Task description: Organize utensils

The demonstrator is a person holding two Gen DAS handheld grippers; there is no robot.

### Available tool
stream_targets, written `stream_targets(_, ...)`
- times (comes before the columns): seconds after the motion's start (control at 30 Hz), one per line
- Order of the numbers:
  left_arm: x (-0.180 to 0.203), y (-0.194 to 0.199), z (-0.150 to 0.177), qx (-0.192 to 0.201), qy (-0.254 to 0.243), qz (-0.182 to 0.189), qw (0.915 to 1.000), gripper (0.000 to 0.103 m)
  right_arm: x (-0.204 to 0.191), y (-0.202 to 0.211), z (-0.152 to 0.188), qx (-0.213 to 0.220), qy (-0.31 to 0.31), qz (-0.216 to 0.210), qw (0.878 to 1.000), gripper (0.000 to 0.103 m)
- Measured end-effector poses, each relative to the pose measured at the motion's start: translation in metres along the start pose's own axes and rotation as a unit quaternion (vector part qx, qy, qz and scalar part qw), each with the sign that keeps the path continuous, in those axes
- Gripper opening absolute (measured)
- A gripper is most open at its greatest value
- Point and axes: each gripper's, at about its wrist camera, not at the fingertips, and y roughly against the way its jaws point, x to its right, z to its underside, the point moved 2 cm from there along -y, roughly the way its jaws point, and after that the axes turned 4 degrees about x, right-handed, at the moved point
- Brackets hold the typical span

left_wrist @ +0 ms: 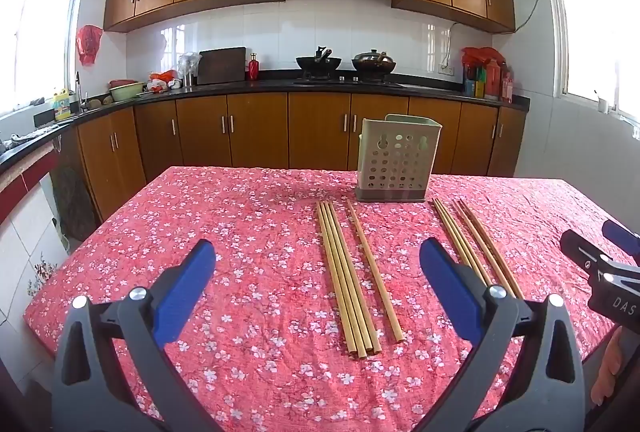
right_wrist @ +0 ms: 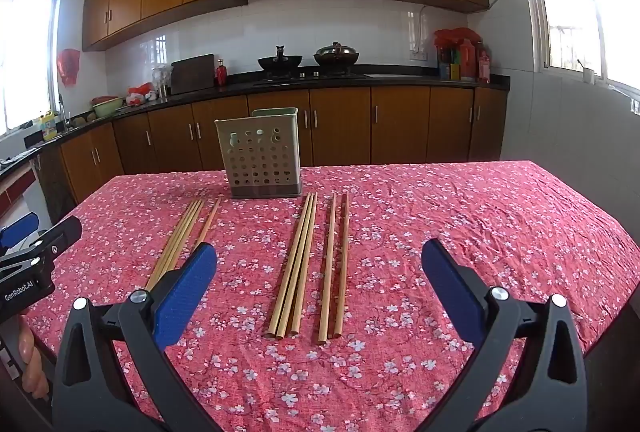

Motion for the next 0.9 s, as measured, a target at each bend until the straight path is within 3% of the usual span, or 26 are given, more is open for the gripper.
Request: stream_targets(0.9,-0.0001,0.0009,0.0000,0.002,0.000,0.001,1.0000,0.099,0.0011,-0.0003,-0.0008,0.000,-0.002,0.001,1.000,0.101)
